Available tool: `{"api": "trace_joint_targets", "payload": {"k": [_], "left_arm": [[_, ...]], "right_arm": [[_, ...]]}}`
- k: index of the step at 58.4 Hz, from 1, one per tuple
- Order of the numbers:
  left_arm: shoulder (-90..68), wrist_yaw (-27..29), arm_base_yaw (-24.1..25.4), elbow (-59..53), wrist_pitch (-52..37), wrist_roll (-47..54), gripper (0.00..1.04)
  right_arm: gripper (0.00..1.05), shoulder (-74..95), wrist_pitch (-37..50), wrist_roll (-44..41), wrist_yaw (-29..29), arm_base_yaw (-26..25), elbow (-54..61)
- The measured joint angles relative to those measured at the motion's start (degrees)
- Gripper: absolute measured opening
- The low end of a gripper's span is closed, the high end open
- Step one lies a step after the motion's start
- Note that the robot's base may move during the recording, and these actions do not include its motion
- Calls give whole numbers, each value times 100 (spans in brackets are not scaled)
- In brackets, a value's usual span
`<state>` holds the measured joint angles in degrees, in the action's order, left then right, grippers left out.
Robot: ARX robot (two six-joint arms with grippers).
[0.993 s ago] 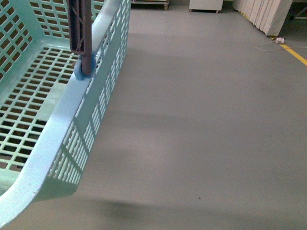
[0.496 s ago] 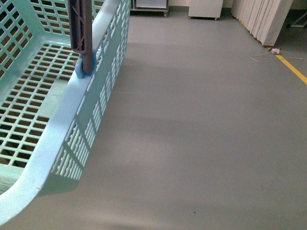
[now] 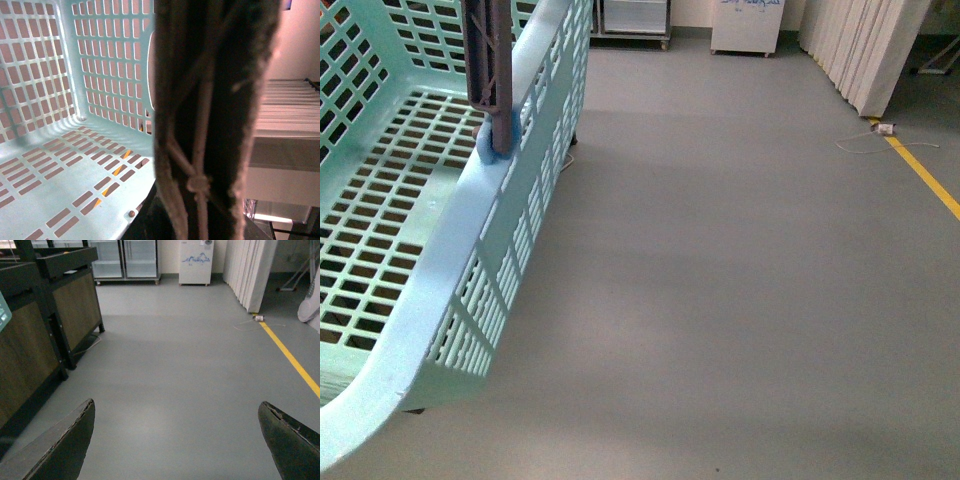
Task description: Pick lemon and mango into basket
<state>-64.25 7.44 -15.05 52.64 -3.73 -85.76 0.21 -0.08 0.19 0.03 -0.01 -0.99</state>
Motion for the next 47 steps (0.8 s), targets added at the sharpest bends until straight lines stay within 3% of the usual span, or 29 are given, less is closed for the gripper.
{"api": "trace_joint_targets", "payload": {"k": [47], "left_arm": [[0,-2,0,0,0,0,6]], "right_arm": [[96,0,0,-2,-2,0,0]]}}
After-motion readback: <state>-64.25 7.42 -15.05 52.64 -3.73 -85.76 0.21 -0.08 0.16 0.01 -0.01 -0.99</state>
